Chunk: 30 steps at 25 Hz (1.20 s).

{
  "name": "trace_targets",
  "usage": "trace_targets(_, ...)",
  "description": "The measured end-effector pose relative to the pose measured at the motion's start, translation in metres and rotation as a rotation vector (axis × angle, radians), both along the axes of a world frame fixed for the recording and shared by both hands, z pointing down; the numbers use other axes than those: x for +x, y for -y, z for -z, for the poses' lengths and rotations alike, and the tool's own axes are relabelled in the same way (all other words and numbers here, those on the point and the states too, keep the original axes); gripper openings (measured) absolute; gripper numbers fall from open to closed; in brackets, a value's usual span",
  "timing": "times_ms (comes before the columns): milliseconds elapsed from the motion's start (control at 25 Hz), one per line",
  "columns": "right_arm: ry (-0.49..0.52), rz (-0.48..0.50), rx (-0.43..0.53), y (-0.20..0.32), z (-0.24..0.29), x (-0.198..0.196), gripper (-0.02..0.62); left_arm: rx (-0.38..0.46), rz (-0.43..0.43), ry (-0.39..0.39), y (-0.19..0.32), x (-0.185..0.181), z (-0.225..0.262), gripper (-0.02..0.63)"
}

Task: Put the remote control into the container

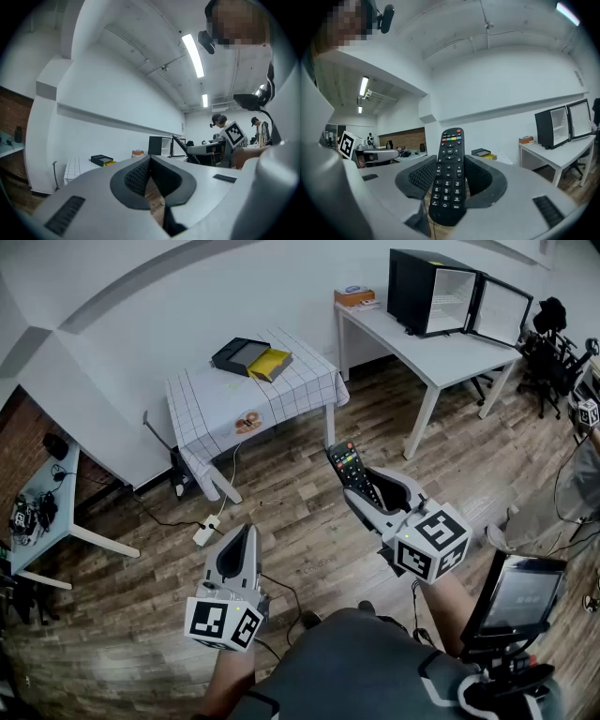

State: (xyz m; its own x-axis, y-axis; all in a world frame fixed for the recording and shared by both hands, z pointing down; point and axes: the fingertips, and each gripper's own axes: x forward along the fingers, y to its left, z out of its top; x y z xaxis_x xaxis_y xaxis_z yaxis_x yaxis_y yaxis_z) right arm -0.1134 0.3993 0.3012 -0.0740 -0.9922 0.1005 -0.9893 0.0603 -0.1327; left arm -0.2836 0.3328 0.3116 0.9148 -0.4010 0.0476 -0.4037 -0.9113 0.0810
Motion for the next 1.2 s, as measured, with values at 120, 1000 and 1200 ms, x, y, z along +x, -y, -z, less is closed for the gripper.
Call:
trace_targets(120, 0.000, -0.001, 0.002, 0.003, 0.002, 0.001, 0.198, 0.008, -0.001, 0.000, 0.002, 0.001, 0.002, 0.009)
trace_targets(1000, 0.023, -0.047, -0.010, 0.053, -0.006, -0.043, 0.198, -0.057, -0.077, -0.043, 0.056, -0.030, -0.024, 0.009)
trace_targets(1200, 0.004, -0.040, -0.015, 0.071, -0.010, -0.028, 0.198, -0.050, -0.076, -0.038, 0.073, -0.013, -0.026, 0.009)
